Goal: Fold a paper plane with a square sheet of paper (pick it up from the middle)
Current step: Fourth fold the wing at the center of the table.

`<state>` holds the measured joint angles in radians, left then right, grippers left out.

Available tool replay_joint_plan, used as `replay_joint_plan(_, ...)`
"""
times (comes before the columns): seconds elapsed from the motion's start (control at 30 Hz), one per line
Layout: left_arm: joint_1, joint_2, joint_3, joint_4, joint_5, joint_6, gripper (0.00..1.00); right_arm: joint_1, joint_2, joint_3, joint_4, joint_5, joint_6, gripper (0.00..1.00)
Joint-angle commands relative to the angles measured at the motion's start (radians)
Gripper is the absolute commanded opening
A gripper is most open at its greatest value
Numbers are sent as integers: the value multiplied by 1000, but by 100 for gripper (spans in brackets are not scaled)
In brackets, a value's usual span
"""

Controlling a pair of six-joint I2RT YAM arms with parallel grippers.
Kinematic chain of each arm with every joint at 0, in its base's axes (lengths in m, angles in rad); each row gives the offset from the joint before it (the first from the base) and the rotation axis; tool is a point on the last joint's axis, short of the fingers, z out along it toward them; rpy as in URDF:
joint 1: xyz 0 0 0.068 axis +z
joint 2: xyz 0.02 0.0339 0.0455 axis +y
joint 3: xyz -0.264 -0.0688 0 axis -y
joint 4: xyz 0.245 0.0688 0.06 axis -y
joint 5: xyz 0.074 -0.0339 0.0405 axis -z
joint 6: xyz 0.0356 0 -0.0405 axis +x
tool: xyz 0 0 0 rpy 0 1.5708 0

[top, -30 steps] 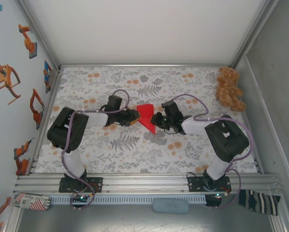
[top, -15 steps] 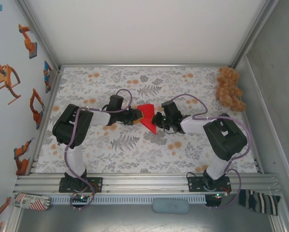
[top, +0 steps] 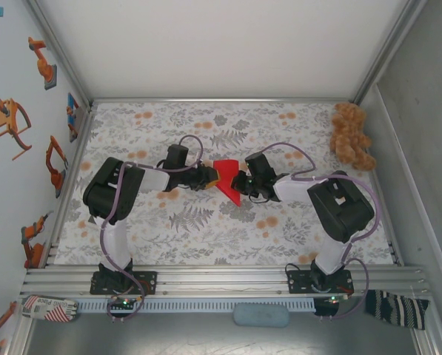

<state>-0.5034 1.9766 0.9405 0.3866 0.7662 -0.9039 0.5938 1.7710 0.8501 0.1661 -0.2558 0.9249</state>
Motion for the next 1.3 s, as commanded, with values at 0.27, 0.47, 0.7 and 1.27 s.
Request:
replay_joint_plan(0.27, 12, 3, 29, 0, 12, 37, 9, 8, -60, 17, -86, 78, -68, 5)
replay_joint_plan(0.47, 30, -53, 19, -54, -75, 6, 7, 9, -147, 36, -157, 146, -230, 12)
replay_joint_plan(0.7, 73, -131, 7, -159, -207, -73, 7, 24, -154, 51, -129, 175, -481, 31)
replay_joint_plan(1.27, 34, -205, 97, -470, -359, -131, 8, 210, 26, 94, 54, 236, -832, 50)
